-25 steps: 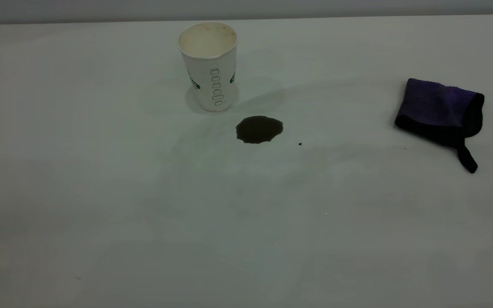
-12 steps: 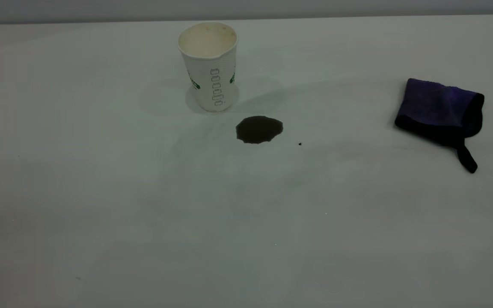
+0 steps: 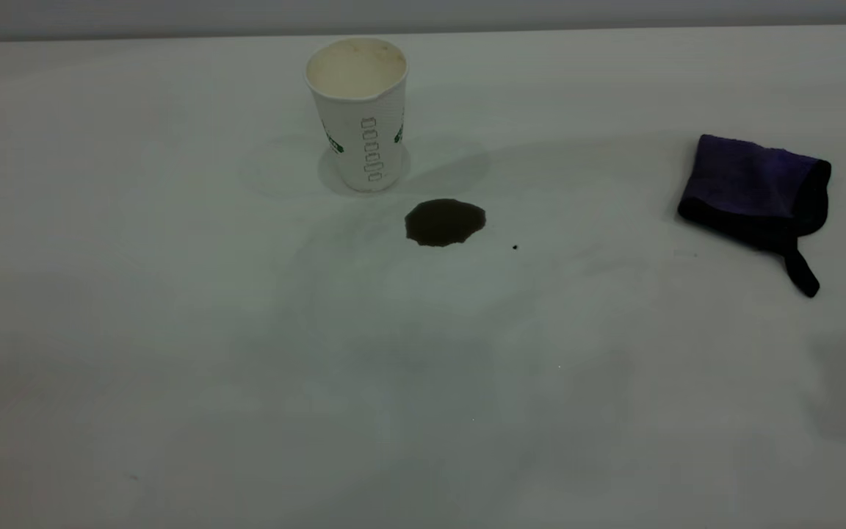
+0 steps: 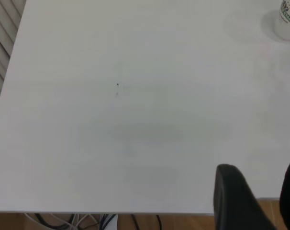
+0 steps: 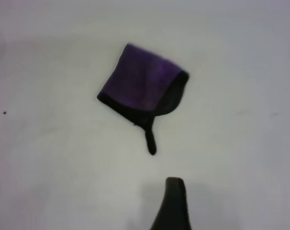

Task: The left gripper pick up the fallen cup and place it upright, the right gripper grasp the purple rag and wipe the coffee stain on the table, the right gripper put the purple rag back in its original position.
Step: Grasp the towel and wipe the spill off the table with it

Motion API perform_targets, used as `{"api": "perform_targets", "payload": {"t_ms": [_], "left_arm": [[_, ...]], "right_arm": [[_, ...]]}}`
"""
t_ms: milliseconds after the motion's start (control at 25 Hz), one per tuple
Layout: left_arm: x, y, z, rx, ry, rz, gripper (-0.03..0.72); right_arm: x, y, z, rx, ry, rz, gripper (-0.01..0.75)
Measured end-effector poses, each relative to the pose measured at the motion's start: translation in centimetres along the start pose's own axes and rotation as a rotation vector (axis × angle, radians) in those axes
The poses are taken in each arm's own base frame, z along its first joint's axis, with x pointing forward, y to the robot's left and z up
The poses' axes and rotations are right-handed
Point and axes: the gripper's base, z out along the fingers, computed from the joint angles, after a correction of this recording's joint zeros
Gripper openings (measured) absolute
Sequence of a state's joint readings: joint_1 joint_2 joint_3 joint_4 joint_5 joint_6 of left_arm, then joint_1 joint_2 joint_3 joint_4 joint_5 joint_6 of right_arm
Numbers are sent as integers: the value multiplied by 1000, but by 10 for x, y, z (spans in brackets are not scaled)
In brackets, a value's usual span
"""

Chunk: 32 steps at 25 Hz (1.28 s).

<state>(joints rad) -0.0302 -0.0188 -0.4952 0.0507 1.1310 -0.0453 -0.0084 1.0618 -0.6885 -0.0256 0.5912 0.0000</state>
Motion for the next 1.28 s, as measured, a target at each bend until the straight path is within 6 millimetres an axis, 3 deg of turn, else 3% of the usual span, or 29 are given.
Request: {"api": "perform_targets", "payload": {"t_ms": [240, 440, 600, 1040, 1280], "left_arm": [[0, 0, 0, 0, 0, 0, 306], [0, 0, 0, 0, 0, 1, 306], [0, 0, 0, 0, 0, 0, 306], [0, 0, 0, 0, 0, 0, 306], [0, 0, 0, 0, 0, 0, 306]], "right_arm": [[-33, 8, 115, -28, 148, -46, 726], [-31, 21, 210, -49, 271, -79, 726], [-24, 24, 266, -52, 333, -91, 726], [-26, 27, 349, -55, 384, -104, 726], [-27, 18, 369, -44, 431, -67, 704]]}}
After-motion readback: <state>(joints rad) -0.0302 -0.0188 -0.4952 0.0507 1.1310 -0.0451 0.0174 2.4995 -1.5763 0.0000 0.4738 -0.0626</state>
